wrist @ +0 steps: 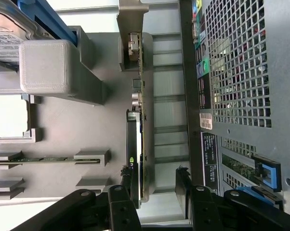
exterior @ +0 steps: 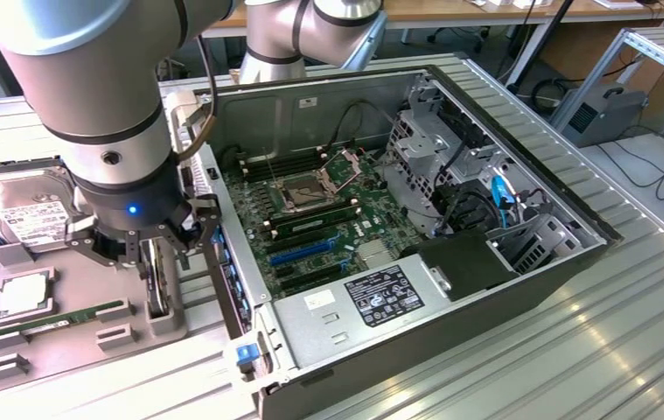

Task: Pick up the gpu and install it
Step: 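Pick up the gpu and move the gpu toward the slot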

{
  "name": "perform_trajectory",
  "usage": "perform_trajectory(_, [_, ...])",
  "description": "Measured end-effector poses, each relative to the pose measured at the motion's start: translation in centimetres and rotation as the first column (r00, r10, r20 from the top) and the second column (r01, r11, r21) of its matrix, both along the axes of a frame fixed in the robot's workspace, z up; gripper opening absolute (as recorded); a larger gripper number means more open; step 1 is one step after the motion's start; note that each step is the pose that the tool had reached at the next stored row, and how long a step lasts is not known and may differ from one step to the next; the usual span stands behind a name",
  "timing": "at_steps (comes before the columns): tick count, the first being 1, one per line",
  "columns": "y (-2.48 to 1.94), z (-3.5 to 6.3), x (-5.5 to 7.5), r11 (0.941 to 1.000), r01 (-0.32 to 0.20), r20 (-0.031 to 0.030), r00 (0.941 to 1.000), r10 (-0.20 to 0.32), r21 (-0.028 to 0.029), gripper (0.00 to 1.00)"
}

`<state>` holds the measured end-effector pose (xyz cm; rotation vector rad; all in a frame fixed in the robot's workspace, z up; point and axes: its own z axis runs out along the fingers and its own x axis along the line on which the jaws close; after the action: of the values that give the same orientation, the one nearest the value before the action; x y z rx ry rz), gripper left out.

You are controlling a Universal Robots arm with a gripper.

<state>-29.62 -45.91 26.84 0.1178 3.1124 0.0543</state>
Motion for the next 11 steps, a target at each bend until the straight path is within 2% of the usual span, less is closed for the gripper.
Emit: perform_trajectory(11, [0.0,-0.24,0.0,1.0,0.0,0.0,1.0,0.0,-0.0017,0.48])
